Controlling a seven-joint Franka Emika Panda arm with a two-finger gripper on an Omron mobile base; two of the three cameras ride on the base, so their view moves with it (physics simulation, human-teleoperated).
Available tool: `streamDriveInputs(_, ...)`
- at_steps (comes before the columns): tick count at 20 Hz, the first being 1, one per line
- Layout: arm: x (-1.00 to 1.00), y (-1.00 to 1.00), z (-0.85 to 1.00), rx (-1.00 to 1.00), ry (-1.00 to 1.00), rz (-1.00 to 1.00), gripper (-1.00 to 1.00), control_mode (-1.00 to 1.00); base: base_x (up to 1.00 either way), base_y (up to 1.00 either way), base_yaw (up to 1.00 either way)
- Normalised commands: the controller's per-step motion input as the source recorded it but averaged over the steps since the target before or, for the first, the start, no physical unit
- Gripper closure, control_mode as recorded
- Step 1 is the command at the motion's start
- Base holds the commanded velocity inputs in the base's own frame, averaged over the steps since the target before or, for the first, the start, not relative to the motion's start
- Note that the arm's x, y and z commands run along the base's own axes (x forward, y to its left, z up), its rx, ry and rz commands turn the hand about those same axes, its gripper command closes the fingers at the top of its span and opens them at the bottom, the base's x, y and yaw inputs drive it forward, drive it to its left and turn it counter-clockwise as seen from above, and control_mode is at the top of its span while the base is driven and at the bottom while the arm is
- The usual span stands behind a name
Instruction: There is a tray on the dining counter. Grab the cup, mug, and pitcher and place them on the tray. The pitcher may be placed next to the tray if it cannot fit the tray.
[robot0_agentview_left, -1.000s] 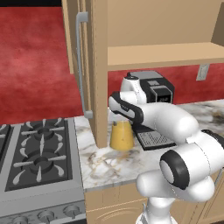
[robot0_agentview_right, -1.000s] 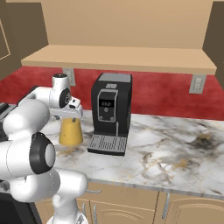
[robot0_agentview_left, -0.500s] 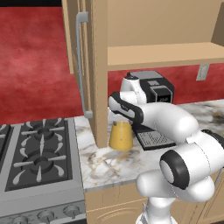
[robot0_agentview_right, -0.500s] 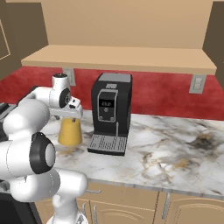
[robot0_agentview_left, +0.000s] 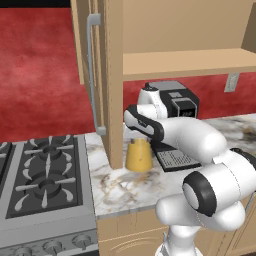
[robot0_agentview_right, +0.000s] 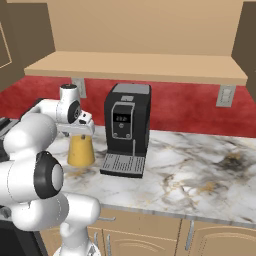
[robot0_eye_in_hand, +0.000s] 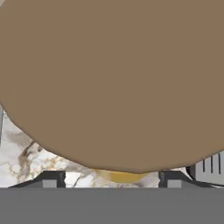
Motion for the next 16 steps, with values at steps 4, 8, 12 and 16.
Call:
streamDriveInputs(4, 0.0, 0.0, 0.0, 0.0, 0.0, 0.0, 1.0, -1.0, 0.0, 0.0, 0.0)
streamDriveInputs(8, 0.0, 0.0, 0.0, 0.0, 0.0, 0.0, 1.0, -1.0, 0.0, 0.0, 0.0)
streamDriveInputs(12, 0.0, 0.0, 0.0, 0.0, 0.0, 0.0, 1.0, -1.0, 0.0, 0.0, 0.0)
streamDriveInputs(16, 0.0, 0.0, 0.0, 0.0, 0.0, 0.0, 1.0, -1.0, 0.0, 0.0, 0.0)
